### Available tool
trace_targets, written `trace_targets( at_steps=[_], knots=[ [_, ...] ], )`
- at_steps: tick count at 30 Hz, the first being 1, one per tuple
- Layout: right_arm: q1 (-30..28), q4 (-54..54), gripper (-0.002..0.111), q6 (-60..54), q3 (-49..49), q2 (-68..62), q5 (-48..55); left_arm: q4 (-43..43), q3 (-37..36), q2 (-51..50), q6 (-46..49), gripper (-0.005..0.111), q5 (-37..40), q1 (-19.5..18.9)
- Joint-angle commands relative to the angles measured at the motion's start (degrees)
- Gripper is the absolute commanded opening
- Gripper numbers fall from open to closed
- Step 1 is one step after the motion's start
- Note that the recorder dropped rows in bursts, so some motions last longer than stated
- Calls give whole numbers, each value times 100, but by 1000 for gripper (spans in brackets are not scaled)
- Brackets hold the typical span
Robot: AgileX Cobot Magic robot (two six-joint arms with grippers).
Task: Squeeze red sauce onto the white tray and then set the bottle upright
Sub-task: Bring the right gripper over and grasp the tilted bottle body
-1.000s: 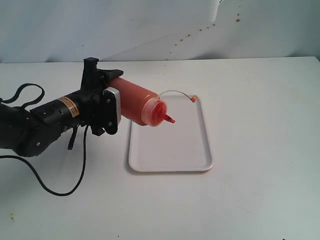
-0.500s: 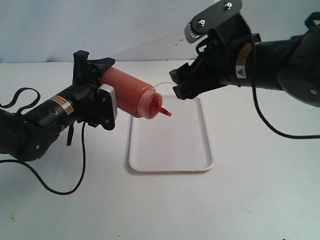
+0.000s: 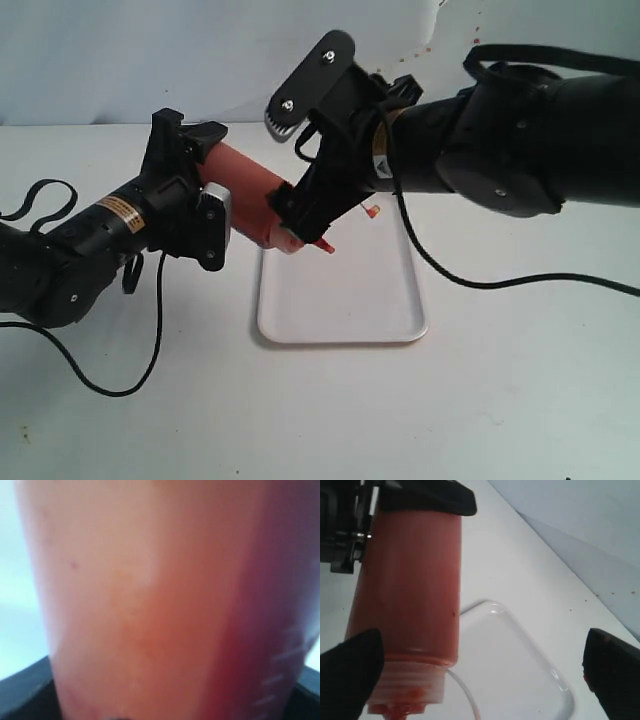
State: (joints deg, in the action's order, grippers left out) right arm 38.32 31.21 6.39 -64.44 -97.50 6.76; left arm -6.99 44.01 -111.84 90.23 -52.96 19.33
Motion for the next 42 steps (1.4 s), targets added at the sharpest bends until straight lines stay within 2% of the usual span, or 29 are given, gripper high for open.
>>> trace_targets(
  at_steps=[1, 13, 22, 29, 34, 42],
  knots=[
    [169, 6, 105, -95, -32, -84, 104, 216, -32, 121, 128, 0, -396, 28],
    [301, -379, 105, -191, -32, -87, 257, 111, -32, 121, 128, 0, -399, 37],
    [444, -379, 105, -236, -32, -410, 257, 210, -32, 121, 343, 0, -475, 355],
    [444, -265, 105, -236, -32, -724, -5, 262, -32, 121, 341, 0, -555, 355],
    [444, 318, 105, -244, -32, -736, -195, 304, -40, 121, 439, 0, -555, 355],
    [196, 333, 97, -52, -32, -736, -147, 345, -44, 121, 499, 0, -568, 355]
  ],
)
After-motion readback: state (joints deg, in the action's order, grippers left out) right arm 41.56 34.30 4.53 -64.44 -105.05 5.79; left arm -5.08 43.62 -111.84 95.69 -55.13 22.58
